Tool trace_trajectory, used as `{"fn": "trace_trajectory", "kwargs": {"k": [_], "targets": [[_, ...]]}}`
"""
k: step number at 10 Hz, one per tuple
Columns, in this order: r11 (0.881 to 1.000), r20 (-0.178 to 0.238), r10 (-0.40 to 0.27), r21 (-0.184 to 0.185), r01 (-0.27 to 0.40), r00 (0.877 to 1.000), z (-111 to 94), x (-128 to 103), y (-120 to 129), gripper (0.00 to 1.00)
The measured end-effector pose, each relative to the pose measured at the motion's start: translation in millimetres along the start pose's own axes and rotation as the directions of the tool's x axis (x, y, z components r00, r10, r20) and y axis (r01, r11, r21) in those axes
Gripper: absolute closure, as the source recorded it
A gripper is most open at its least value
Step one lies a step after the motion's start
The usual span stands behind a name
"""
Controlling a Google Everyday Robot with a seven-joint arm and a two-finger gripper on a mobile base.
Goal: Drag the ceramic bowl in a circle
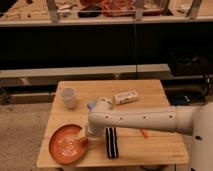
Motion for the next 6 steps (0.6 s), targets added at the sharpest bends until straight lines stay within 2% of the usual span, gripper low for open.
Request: {"fn": "trace_trajectory", "kwargs": {"k": [6], "targets": [[0.999, 0.017, -0.025, -0.02, 0.026, 1.0, 7.2, -7.9, -3.3, 0.2]]}}
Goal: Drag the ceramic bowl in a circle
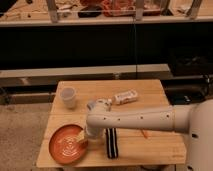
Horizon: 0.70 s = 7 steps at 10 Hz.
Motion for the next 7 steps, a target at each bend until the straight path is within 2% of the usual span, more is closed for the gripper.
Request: {"fn": "trace_trajectory", "kwargs": {"k": [2, 3, 5, 7], "targets": [[1.0, 0.004, -0.004, -0.007, 0.004, 1.0, 2, 1, -4, 0.22], [1.0, 0.005, -0.011, -0.009, 0.011, 1.0, 3, 3, -7, 0.28], [1.0, 0.008, -0.026, -0.016, 0.027, 1.0, 5, 5, -15, 0.5], [0.999, 0.009, -0.029, -0.018, 0.029, 1.0, 5, 7, -17, 0.66]]}}
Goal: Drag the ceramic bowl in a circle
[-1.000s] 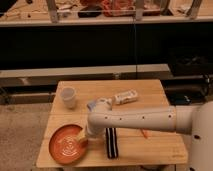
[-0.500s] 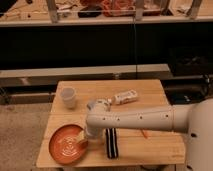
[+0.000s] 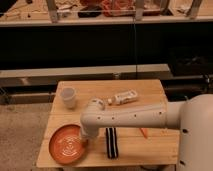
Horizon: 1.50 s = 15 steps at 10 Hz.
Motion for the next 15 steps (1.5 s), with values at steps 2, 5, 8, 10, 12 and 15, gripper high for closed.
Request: {"fn": "trace_trajectory", "kwargs": {"k": [2, 5, 8, 10, 12, 15], "targets": [[1.0, 0.001, -0.013, 0.002, 0.013, 1.0, 1, 9, -11, 0.88], [0.998, -0.001, -0.065, 0.0, 0.065, 0.998, 2, 18, -31, 0.97], [0.998, -0.009, -0.056, -0.001, 0.056, 0.998, 2, 37, -43, 0.97], [0.999, -0.012, -0.048, 0.003, 0.048, 0.999, 2, 50, -52, 0.97], [1.0, -0.013, -0.02, 0.01, 0.02, 1.0, 3, 58, -51, 0.97], [0.997, -0.012, 0.07, 0.044, -0.069, 0.998, -1, 80, -33, 0.97]]}}
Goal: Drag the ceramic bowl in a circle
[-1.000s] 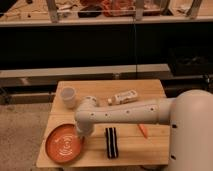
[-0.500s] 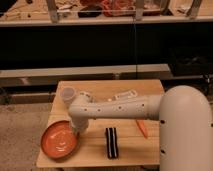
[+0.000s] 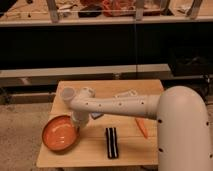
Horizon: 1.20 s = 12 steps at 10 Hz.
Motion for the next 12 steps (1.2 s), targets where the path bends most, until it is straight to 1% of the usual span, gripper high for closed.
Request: {"fn": "trace_trajectory", "kwargs": {"k": [2, 5, 6, 7, 8, 9, 10, 12], "targets": [[0.999, 0.001, 0.043, 0.02, -0.043, 0.999, -7, 4, 17, 0.97], [0.992, 0.017, 0.124, 0.037, -0.124, 0.992, -22, 1, 61, 0.97], [0.989, 0.026, 0.144, 0.035, -0.145, 0.989, -27, -3, 74, 0.97], [0.99, 0.031, 0.135, 0.035, -0.136, 0.99, -28, -10, 77, 0.97], [0.992, 0.036, 0.123, 0.033, -0.124, 0.992, -27, -19, 76, 0.97], [0.994, 0.043, 0.104, 0.031, -0.105, 0.994, -26, -32, 73, 0.97], [0.995, 0.047, 0.096, 0.029, -0.097, 0.994, -25, -39, 72, 0.97], [0.997, 0.049, 0.066, 0.024, -0.067, 0.997, -21, -41, 62, 0.97]]}}
